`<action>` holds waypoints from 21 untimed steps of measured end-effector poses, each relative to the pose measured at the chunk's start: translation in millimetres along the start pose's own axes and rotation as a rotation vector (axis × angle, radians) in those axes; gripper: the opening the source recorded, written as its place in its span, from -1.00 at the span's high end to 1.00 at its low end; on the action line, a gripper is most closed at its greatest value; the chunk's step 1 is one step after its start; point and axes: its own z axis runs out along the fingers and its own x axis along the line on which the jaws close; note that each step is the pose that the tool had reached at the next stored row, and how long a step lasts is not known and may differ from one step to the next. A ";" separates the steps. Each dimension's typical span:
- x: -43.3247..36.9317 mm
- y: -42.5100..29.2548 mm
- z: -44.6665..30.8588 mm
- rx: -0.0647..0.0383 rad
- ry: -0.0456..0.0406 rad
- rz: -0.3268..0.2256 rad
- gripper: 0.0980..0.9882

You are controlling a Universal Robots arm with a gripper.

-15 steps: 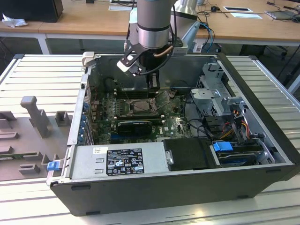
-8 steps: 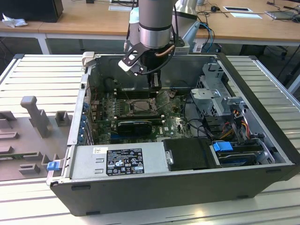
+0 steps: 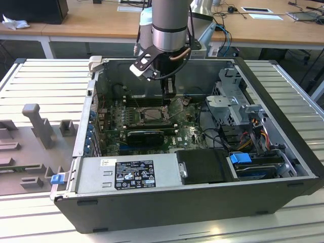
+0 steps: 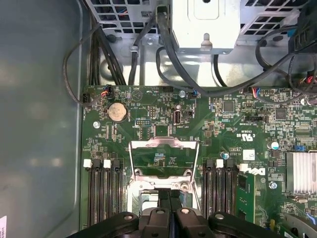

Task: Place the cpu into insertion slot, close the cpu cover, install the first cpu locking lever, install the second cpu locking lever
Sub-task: 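Close the cpu cover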

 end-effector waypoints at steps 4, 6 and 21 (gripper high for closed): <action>0.1 1.7 -4.2 0.000 0.0005 0.000 0.98; 0.0 8.1 -4.0 0.000 0.0002 0.000 0.98; 0.1 20.8 -6.3 0.000 0.0002 0.000 0.98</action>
